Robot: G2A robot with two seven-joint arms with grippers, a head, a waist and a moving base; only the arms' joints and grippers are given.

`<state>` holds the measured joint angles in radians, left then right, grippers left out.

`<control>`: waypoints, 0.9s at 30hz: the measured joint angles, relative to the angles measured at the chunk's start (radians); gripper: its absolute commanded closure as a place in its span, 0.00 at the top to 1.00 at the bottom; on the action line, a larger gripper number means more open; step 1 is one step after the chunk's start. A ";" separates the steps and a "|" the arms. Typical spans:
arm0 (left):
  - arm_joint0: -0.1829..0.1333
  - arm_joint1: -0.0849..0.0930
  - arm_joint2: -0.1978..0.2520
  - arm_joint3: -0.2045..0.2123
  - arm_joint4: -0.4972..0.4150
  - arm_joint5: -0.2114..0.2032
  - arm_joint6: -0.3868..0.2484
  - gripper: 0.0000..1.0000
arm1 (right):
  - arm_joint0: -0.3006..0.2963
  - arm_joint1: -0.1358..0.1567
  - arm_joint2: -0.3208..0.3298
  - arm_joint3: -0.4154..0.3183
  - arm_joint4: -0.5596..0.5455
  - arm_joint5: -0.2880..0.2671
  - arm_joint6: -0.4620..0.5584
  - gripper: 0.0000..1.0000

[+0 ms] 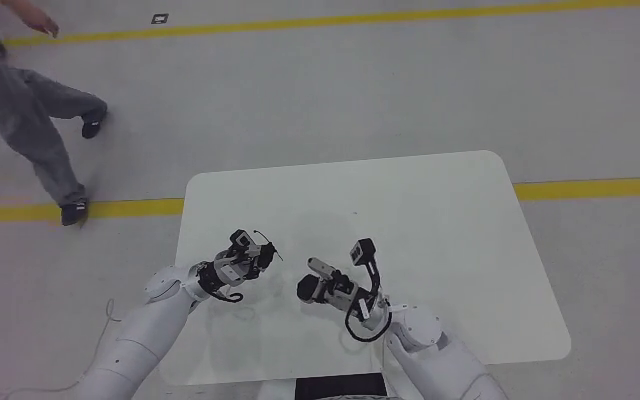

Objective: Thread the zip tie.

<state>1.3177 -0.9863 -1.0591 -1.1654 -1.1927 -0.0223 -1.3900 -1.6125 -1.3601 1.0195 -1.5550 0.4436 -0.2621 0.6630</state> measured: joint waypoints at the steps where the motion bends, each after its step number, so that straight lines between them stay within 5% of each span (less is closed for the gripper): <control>1: 0.000 0.000 0.000 0.000 0.000 0.000 0.000 0.00 | 0.012 -0.002 -0.005 0.014 0.030 0.004 0.011 1.00; 7: 0.000 0.000 0.000 0.000 0.000 0.000 0.000 0.00 | 0.079 -0.018 -0.050 0.076 0.186 0.023 0.063 1.00; 21: 0.000 0.000 0.000 0.000 0.000 0.000 0.000 0.00 | 0.100 -0.026 -0.086 0.088 0.245 0.052 0.073 1.00; 24: 0.000 0.000 0.000 0.000 0.000 0.000 0.000 0.00 | 0.111 -0.031 -0.099 0.106 0.265 0.041 0.075 0.50; 27: 0.000 0.000 0.000 0.000 0.000 0.000 0.000 0.00 | 0.119 -0.033 -0.108 0.127 0.273 0.027 0.077 0.44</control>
<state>1.3177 -0.9863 -1.0591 -1.1654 -1.1927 -0.0223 -1.3900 -1.4934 -1.3935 0.9112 -1.4285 0.7169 -0.2349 0.7404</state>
